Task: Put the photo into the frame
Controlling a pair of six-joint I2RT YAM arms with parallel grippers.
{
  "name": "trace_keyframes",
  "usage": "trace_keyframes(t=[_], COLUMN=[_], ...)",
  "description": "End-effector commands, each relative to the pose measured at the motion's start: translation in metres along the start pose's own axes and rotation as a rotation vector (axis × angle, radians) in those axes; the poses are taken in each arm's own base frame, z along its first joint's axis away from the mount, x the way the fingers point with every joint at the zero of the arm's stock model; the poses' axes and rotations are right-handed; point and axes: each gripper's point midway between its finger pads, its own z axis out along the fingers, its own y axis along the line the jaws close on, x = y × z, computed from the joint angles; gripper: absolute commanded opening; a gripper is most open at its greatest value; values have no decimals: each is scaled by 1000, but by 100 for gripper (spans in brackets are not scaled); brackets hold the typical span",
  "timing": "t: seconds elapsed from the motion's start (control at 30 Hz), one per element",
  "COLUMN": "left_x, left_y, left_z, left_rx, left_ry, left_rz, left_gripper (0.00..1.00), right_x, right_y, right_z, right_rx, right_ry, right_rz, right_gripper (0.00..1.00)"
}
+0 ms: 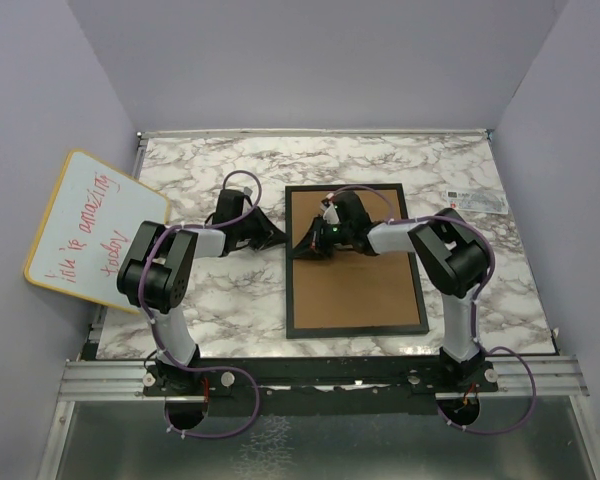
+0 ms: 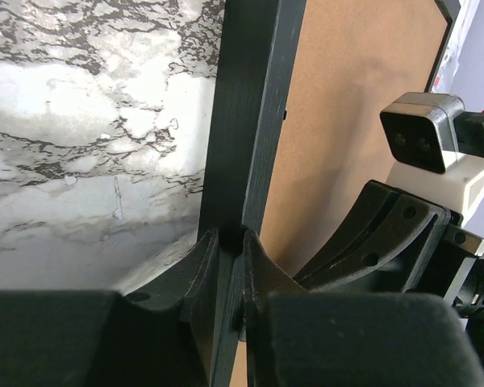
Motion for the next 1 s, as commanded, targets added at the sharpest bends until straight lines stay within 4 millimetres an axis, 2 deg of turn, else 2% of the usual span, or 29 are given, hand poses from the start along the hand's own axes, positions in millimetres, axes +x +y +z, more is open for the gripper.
trace_keyframes(t=[0.0,0.2,0.57,0.77,0.87,0.97], left_x=[52,55,53,53,52,48], left_y=[93,106,122,128,125,114], left_z=[-4,-9,-15,-15,-12,-9], left_rx=[-318,-375,-422,-431,-413,-362], left_ry=[137,150,163,175,182,177], left_rz=[-77,-88,-96,-99,-93,-81], left_gripper=[0,0,0,0,0,0], right_x=[1,-2,8,14,12,0], right_y=[-81,-93,-128,-143,-140,-120], right_z=[-9,-20,-35,-44,-44,-42], right_rx=[258,294,394,436,421,346], right_ry=[-69,-118,-144,-146,-142,-162], right_rz=[119,179,281,273,222,152], right_gripper=[3,2,2,2,2,3])
